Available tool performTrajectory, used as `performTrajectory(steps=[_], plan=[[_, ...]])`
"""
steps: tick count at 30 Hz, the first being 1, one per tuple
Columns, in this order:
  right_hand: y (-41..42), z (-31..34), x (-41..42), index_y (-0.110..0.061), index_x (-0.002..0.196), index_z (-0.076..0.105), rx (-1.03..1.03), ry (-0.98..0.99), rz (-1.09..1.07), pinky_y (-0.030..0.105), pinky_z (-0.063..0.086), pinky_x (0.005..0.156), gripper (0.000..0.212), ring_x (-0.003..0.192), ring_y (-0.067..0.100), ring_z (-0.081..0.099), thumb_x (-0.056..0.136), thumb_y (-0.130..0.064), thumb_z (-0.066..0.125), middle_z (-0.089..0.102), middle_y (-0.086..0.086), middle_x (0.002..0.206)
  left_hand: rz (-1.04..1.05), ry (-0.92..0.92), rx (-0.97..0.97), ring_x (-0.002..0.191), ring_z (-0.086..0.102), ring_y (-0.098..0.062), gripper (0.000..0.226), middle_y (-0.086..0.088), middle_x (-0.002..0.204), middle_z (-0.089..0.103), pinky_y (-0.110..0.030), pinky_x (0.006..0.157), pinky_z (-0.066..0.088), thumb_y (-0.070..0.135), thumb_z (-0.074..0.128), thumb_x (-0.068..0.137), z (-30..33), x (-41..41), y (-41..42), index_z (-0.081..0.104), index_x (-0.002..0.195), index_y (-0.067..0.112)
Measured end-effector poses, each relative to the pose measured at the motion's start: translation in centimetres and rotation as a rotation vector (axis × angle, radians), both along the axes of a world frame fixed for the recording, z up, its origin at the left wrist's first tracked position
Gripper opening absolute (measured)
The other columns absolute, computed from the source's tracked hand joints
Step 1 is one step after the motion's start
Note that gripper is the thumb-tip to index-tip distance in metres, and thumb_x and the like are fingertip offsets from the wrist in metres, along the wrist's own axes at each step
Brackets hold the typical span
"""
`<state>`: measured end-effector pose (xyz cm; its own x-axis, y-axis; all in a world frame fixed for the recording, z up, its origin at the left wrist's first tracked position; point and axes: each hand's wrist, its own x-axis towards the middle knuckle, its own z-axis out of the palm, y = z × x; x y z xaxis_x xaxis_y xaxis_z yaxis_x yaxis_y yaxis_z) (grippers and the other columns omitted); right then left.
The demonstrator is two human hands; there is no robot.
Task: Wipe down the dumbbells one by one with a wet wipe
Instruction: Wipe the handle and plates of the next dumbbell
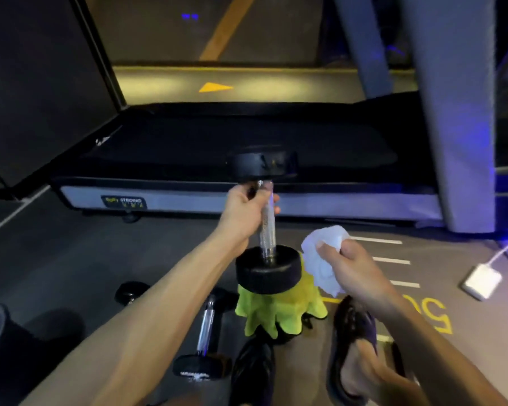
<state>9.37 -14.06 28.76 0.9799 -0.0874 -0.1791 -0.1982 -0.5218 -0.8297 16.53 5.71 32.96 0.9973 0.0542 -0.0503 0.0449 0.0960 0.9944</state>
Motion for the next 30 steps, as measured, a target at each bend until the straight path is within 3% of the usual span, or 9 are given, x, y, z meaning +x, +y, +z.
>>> performTrajectory(steps=[4,8,12,14,17,21,23,26,30], plan=[[-1.7,0.9,-0.5,-0.016,0.085,0.052,-0.251,0.186,0.201,0.037,0.049,0.075,0.018,0.082,0.025,0.058,0.086,-0.028,0.066,0.061,0.007,0.09,-0.032,0.082,0.077,0.079,0.072,-0.024,0.014,-0.008,0.092,0.075,-0.036,0.072,0.058,0.019,0.062,0.104,-4.0,0.4,-2.3,0.067,0.091,0.019],[-1.1,2.0,0.7,-0.026,0.097,0.064,-0.729,0.204,0.527,0.027,0.044,0.076,0.015,0.095,0.025,0.059,0.093,-0.013,0.061,0.06,0.005,0.099,-0.032,0.094,0.087,0.085,0.075,-0.029,0.008,-0.005,0.09,0.078,-0.045,0.085,0.06,0.023,0.067,0.1,-6.6,0.6,-3.0,0.068,0.094,0.019],[-0.2,3.3,2.3,-0.017,0.105,0.072,-0.85,0.115,0.469,0.034,0.056,0.086,0.02,0.099,0.031,0.068,0.085,-0.015,0.075,0.067,0.01,0.104,-0.001,0.153,0.02,0.083,0.074,-0.025,0.006,-0.009,0.098,0.076,-0.039,0.08,0.06,0.02,0.062,0.104,-6.6,1.2,-3.0,0.065,0.099,0.02],[0.0,2.2,3.0,-0.016,0.103,0.07,-0.868,-0.026,0.402,0.032,0.051,0.077,0.013,0.093,0.036,0.064,0.091,-0.013,0.067,0.064,0.013,0.103,0.02,0.167,-0.004,0.081,0.074,-0.023,0.004,-0.008,0.098,0.075,-0.035,0.074,0.061,0.019,0.061,0.104,-7.0,1.3,-2.5,0.065,0.105,0.018],[0.6,-0.1,3.6,-0.012,0.123,0.062,-0.814,-0.147,0.325,0.038,0.049,0.077,0.035,0.102,0.04,0.065,0.092,0.0,0.052,0.056,0.012,0.122,0.042,0.171,-0.062,0.08,0.074,-0.022,0.011,-0.01,0.101,0.074,-0.031,0.067,0.062,0.015,0.06,0.104,-7.3,1.0,-2.0,0.063,0.113,0.011],[2.9,-2.6,2.7,-0.01,0.146,0.048,-0.557,-0.168,0.326,0.045,0.049,0.101,0.051,0.122,0.037,0.057,0.095,-0.017,0.048,0.038,0.006,0.152,0.023,0.133,-0.073,0.087,0.075,-0.024,0.015,-0.018,0.113,0.075,-0.039,0.079,0.064,0.012,0.064,0.101,-7.6,-0.1,-1.4,0.066,0.115,0.005],[4.0,-4.3,1.9,-0.015,0.142,0.055,-0.401,-0.176,0.269,0.04,0.047,0.103,0.044,0.119,0.033,0.059,0.1,-0.027,0.047,0.051,0.007,0.139,0.021,0.111,-0.044,0.094,0.072,-0.027,0.012,-0.016,0.113,0.076,-0.051,0.092,0.058,0.014,0.069,0.097,-7.6,-0.5,-1.2,0.071,0.108,0.009],[4.6,-7.1,0.7,-0.013,0.105,0.073,-0.307,-0.268,0.163,0.037,0.046,0.082,0.031,0.099,0.03,0.063,0.105,-0.032,0.048,0.063,0.004,0.103,0.006,0.116,-0.013,0.096,0.068,-0.023,0.006,-0.01,0.11,0.077,-0.057,0.1,0.053,0.018,0.072,0.096,-7.3,-1.1,-1.1,0.075,0.101,0.017],[4.6,-8.9,0.1,-0.021,0.078,0.057,-0.143,-0.363,0.118,0.033,0.036,0.068,0.03,0.08,0.022,0.054,0.102,-0.035,0.047,0.05,-0.008,0.081,-0.044,0.112,0.039,0.095,0.068,-0.014,0.009,-0.012,0.114,0.077,-0.045,0.095,0.057,0.017,0.069,0.098,-7.2,-1.3,-0.9,0.075,0.104,0.018]])
